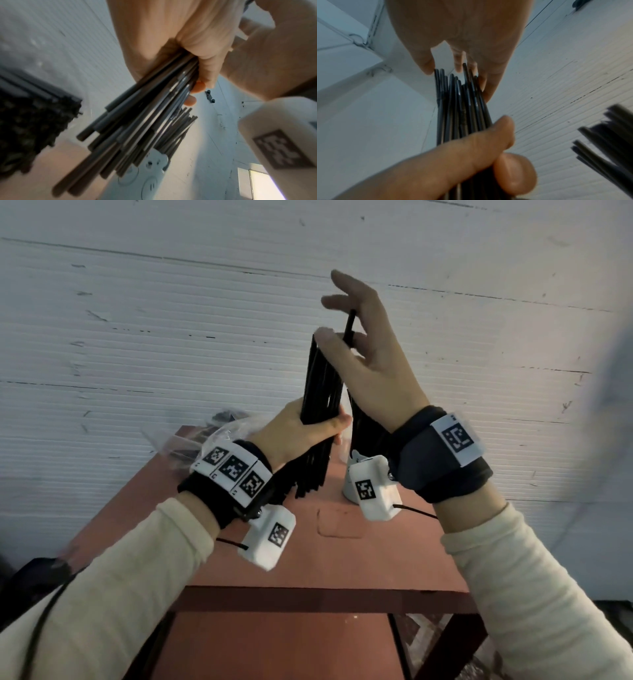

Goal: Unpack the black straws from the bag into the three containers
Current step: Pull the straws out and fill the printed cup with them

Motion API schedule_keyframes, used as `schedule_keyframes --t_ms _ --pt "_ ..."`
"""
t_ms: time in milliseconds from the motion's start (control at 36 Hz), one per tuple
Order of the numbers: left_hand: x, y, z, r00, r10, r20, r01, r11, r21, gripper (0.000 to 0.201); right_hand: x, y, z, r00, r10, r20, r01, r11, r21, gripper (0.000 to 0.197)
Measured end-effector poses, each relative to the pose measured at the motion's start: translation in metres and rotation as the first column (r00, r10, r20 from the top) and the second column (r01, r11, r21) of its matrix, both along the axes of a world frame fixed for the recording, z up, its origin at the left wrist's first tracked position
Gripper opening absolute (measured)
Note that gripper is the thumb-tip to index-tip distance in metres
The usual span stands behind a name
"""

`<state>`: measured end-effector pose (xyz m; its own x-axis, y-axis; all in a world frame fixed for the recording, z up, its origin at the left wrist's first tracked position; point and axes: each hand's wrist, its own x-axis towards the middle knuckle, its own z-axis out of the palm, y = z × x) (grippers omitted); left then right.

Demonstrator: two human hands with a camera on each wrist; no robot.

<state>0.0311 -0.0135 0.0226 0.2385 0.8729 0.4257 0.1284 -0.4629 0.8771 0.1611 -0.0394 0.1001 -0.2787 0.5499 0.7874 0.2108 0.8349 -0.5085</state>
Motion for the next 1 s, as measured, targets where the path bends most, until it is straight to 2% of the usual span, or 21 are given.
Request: schedule_keyframes --t_ms 111,194,250,306,361,472,528,639,750,889,1000 --pt "0.014 0.001 -0.026 0.996 -0.02 0.083 0.033 0.987 -0.157 0.027 0.002 0.011 -0.02 0.97 -0.128 0.206 0.127 0.992 0.015 0.031" --pt "0.018 0.001 -0.043 0.999 -0.026 0.047 0.036 0.971 -0.235 0.023 0.007 0.02 -0.039 0.928 -0.169 0.333 0.178 0.984 0.004 0.023" --pt "0.02 0.002 -0.05 0.999 -0.016 0.045 0.027 0.964 -0.263 0.015 0.011 0.022 -0.045 0.929 -0.161 0.332 0.175 0.985 -0.011 0.031" --pt "0.021 0.003 -0.053 0.999 -0.005 0.041 0.016 0.96 -0.281 0.016 0.014 0.021 -0.046 0.941 -0.133 0.31 0.137 0.991 0.012 0.048" --pt "0.022 0.005 -0.053 0.999 -0.01 0.032 0.019 0.957 -0.288 0.016 0.015 0.022 -0.045 0.944 -0.101 0.316 0.093 0.995 0.038 0.055" --pt "0.023 0.01 -0.058 1.0 -0.011 0.008 0.013 0.948 -0.317 0.019 0.016 0.027 -0.05 0.889 -0.14 0.435 0.14 0.99 0.033 0.031" --pt "0.023 0.01 -0.064 1.0 -0.011 -0.006 0.009 0.938 -0.346 0.019 0.016 0.029 -0.054 0.891 -0.175 0.419 0.171 0.984 0.046 0.022" --pt "0.023 0.01 -0.07 1.0 0.012 -0.001 -0.012 0.932 -0.363 0.024 0.016 0.033 -0.059 0.915 -0.23 0.331 0.22 0.973 0.066 0.016" --pt "0.023 0.01 -0.071 1.0 -0.008 0.007 0.01 0.922 -0.388 0.027 0.017 0.034 -0.062 0.905 -0.227 0.359 0.22 0.974 0.062 0.014" --pt "0.022 0.011 -0.074 0.999 -0.041 -0.028 0.028 0.925 -0.378 0.022 0.02 0.031 -0.065 0.913 -0.204 0.355 0.193 0.979 0.066 0.026" --pt "0.024 0.006 -0.072 0.994 -0.037 -0.105 0.001 0.947 -0.323 0.027 0.022 0.027 -0.064 0.925 -0.202 0.321 0.201 0.979 0.037 0.056"
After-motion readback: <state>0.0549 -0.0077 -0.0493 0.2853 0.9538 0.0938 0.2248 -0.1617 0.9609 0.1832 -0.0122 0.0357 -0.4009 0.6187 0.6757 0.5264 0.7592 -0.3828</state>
